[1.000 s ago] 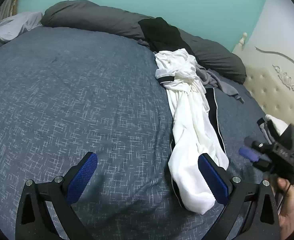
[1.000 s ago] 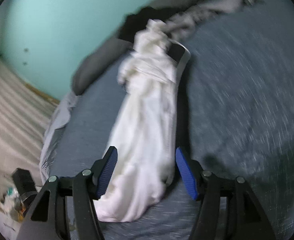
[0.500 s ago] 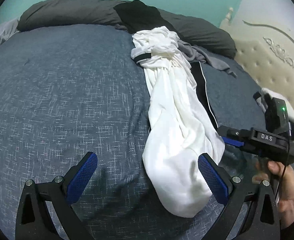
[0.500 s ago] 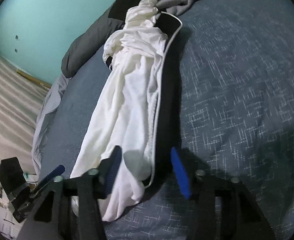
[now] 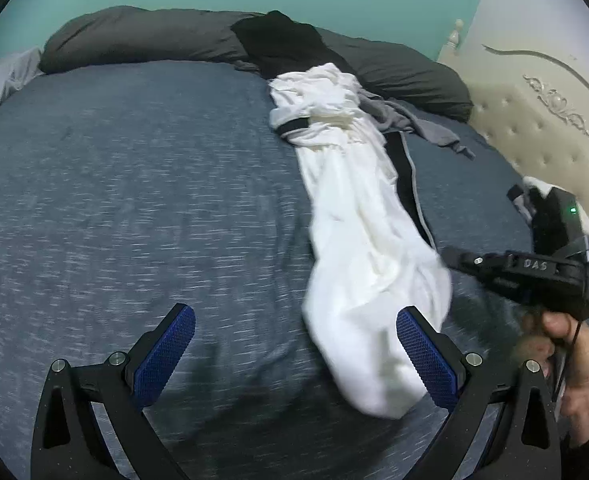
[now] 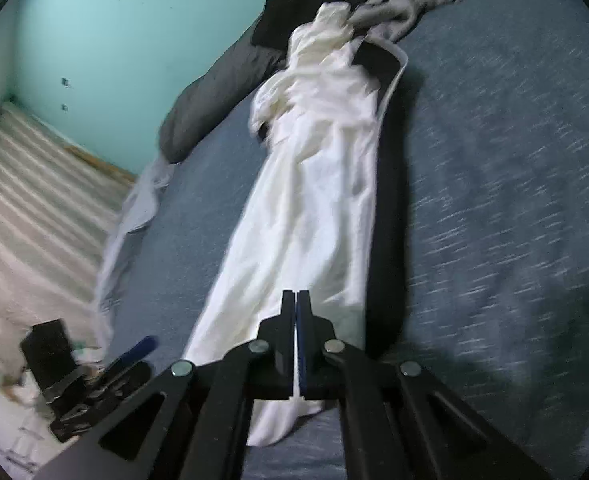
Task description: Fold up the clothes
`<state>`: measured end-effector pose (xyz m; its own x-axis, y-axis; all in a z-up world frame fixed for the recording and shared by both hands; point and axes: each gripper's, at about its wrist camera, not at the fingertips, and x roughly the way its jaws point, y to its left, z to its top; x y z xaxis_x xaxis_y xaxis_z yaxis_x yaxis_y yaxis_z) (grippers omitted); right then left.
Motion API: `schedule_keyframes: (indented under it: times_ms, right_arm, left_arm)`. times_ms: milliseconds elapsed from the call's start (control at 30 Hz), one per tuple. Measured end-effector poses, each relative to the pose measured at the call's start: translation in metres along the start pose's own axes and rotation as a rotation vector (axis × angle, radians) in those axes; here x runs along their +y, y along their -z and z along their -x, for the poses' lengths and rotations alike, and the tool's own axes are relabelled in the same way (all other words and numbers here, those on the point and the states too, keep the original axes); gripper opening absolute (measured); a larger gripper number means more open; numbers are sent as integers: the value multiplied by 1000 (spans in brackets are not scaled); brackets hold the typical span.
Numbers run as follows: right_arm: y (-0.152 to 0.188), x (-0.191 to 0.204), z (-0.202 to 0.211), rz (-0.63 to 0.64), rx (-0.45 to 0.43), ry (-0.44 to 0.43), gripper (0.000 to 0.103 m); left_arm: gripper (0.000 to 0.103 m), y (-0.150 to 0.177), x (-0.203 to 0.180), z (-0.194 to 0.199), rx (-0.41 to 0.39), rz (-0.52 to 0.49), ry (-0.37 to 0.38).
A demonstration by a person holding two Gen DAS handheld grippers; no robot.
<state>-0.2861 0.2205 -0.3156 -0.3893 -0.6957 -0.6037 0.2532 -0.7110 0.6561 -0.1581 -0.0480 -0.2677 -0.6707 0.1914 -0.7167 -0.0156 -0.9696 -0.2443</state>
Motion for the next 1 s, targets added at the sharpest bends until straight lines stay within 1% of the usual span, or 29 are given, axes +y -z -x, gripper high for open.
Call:
schedule_keyframes:
  times_ms: [67, 100, 133, 167, 200, 233, 300, 367, 400, 433, 467, 500, 533, 600, 667, 767, 900, 1000]
  right_arm:
    - [-1, -4, -2, -15, 11, 84, 5]
    - [-1, -9, -1, -39, 16, 111, 9]
    - [1, -13, 0, -70, 14, 120, 23]
    - [2, -18, 0, -99, 11, 129, 35]
    - [3, -20, -1, -122, 9, 135, 51]
    - [4, -21, -4, -131, 20, 129, 51]
    - [7, -21, -11, -140, 40, 128, 51]
    - [10, -20, -17, -136, 46, 146, 51]
    - [11, -21, -17, -140, 34, 143, 47]
    - [11, -22, -17, -147, 26, 139, 35]
    - [11, -22, -16, -155, 24, 138, 31]
    - [10, -22, -14, -160, 20, 133, 21]
    - [10, -20, -12, -163, 17, 130, 18]
    - [7, -7, -7, -127, 16, 133, 13]
    - [3, 11, -1, -74, 20, 123, 11]
    - [-4, 47, 6, 14, 33, 82, 10]
    - [-24, 104, 7, 130, 44, 18, 9]
    - [-43, 150, 0, 209, 58, -53, 9]
  left_arm:
    - [103, 3, 9, 5, -5, 14, -5]
    - [103, 3, 13, 7, -7, 17, -10]
    - [103, 4, 16, 8, -7, 18, -18]
    - [103, 4, 19, 10, -8, 20, -25]
    - [103, 5, 23, 11, -10, 26, -28]
    - [103, 5, 26, 12, -13, 34, -26]
    - [103, 5, 32, 15, -19, 49, -23]
    - [103, 5, 34, 17, -26, 51, -24]
    - [103, 6, 35, 18, -27, 51, -26]
    - [103, 6, 36, 18, -29, 52, -27]
    - [103, 6, 37, 19, -30, 55, -25]
    - [103, 6, 38, 19, -32, 58, -22]
    - [103, 7, 39, 20, -34, 61, -22]
    - [103, 7, 42, 21, -37, 63, -26]
    - [103, 7, 44, 21, -36, 71, -26]
    - [103, 6, 46, 23, -40, 87, -16]
    - [103, 4, 49, 31, -56, 97, -12]
    - [103, 3, 53, 35, -62, 114, -2]
